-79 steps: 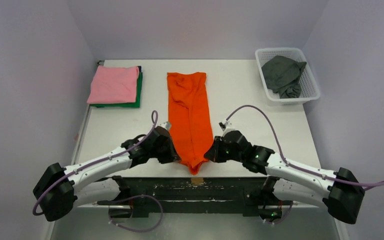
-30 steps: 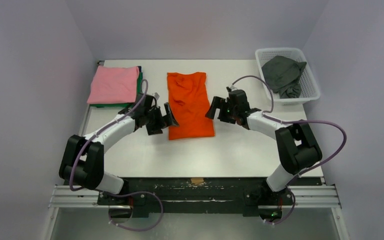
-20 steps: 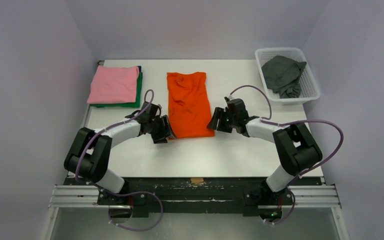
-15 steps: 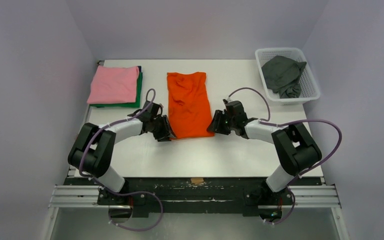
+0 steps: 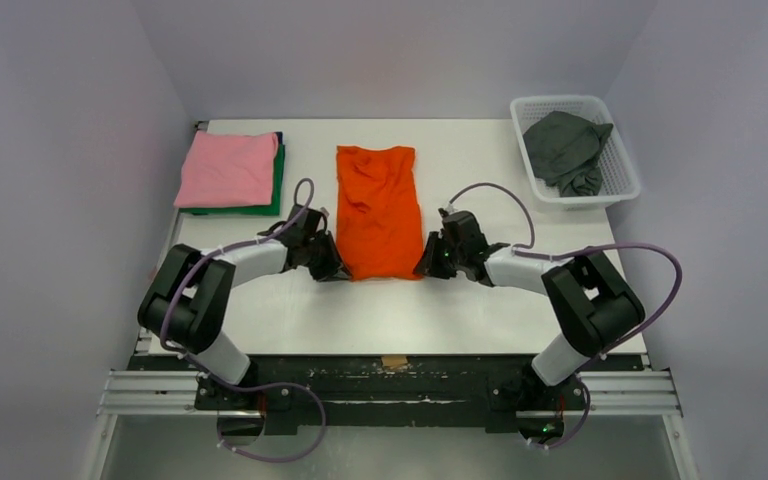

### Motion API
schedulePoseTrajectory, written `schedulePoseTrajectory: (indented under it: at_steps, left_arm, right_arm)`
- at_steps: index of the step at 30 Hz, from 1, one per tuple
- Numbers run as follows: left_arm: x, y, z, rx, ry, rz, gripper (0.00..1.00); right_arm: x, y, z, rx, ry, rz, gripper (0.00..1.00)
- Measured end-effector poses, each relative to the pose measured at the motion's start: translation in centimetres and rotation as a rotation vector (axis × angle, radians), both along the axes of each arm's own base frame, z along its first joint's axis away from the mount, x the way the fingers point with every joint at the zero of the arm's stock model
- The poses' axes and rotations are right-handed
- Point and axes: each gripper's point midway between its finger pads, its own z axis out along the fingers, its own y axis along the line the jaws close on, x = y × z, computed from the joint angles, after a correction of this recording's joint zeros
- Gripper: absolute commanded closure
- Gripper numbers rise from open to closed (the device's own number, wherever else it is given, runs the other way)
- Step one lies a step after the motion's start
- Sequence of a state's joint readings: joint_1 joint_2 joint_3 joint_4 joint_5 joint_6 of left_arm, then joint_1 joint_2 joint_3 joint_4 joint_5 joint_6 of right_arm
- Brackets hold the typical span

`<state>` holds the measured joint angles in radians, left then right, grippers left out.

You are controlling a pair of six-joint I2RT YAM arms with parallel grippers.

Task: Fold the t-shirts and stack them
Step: Grab one side of the 2/3 rectangular tshirt with both arms, then fold the long partially folded tshirt into a neat square

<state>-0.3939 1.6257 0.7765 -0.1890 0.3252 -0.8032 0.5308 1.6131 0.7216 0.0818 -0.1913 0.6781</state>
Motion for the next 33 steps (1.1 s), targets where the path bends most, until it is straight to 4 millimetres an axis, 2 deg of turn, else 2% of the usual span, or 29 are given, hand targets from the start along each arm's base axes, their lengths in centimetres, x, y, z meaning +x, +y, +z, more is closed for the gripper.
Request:
schedulePoseTrajectory:
  at_steps: [5,8,10,13,15,18,21,24,27,33]
  left_arm:
    - [-2.8,0.2,0.1,0.015,-0.028,-0.008,1.0]
    - [-6.2,1.0,0.1,0.036,-0.038,-0.013,1.0]
    - [-9.0,1.9,0.1,0.047,-0.035,-0.01,1.0]
    - [-13.5,1.9,0.6,0.042,-0.034,-0.07,1.0]
    - [-15.7,1.5,2.1,0.005,-0.068,-0.117,1.0]
    - [-16.3,0.9,4.7,-0.064,-0.147,-0.137,1.0]
    - [-15.4,0.8,7.2,-0.082,-0.215,-0.116,1.0]
    - [-13.6,0.4,9.7,-0.053,-0.258,-0.093,1.0]
    - [-10.0,-0.2,11.9,-0.032,-0.294,-0.055,1.0]
    - [-3.1,0.8,12.4,0.062,-0.296,0.034,1.0]
  right_arm:
    - [-2.8,0.8,-0.4,-0.015,0.03,0.045,1.0]
    - [-5.7,0.5,-0.3,-0.031,0.052,0.088,1.0]
    - [-8.7,-0.3,-0.1,-0.049,0.082,0.126,1.0]
    - [-12.7,-0.7,1.6,-0.026,0.106,0.206,1.0]
    - [-14.8,-0.5,3.7,0.021,0.102,0.268,1.0]
    - [-15.9,-0.8,5.7,0.047,0.086,0.301,1.0]
    - [-15.3,-0.6,7.7,0.049,0.06,0.301,1.0]
    - [-13.2,-0.1,10.2,0.049,-0.008,0.268,1.0]
    - [-9.8,0.0,12.1,0.053,-0.072,0.199,1.0]
    - [-2.1,-1.4,12.8,0.035,-0.1,0.047,1.0]
